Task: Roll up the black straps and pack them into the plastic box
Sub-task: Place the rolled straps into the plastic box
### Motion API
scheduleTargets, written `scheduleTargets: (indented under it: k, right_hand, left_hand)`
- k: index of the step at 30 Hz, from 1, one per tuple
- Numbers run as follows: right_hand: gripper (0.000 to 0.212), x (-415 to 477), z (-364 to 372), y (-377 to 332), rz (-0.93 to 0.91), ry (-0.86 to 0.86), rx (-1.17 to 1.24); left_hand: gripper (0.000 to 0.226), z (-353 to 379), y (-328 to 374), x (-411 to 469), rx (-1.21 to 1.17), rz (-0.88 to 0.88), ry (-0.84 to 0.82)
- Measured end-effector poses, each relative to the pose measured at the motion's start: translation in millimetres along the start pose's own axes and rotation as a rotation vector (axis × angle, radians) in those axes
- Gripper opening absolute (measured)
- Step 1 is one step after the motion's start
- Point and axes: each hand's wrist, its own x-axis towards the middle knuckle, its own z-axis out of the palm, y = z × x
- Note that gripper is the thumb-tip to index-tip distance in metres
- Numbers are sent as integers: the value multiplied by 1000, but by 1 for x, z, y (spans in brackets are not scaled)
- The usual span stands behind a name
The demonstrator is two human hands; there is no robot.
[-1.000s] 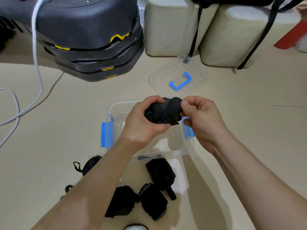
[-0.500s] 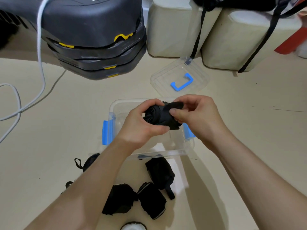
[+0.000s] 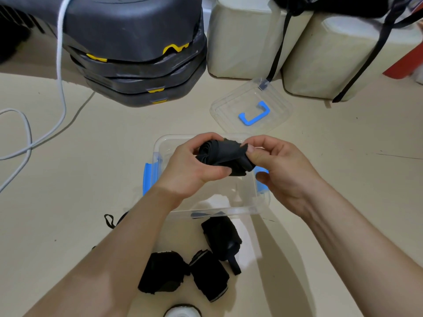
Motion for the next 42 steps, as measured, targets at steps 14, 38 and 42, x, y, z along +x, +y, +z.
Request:
scheduleTargets:
  k: [14,38,42]
  right_hand:
    - [9,-2,16,3,-551,343,-642]
    - [12,0,12,-4,-183,95,-324]
    - [13,-2,10,-10,-223,86,-372]
  left_hand:
    - [45,0,1,0,35,-29,3]
    - [50,-7,14,-6,58,-2,-78]
    - [52,-7,14,-8,-3,-13,-67]
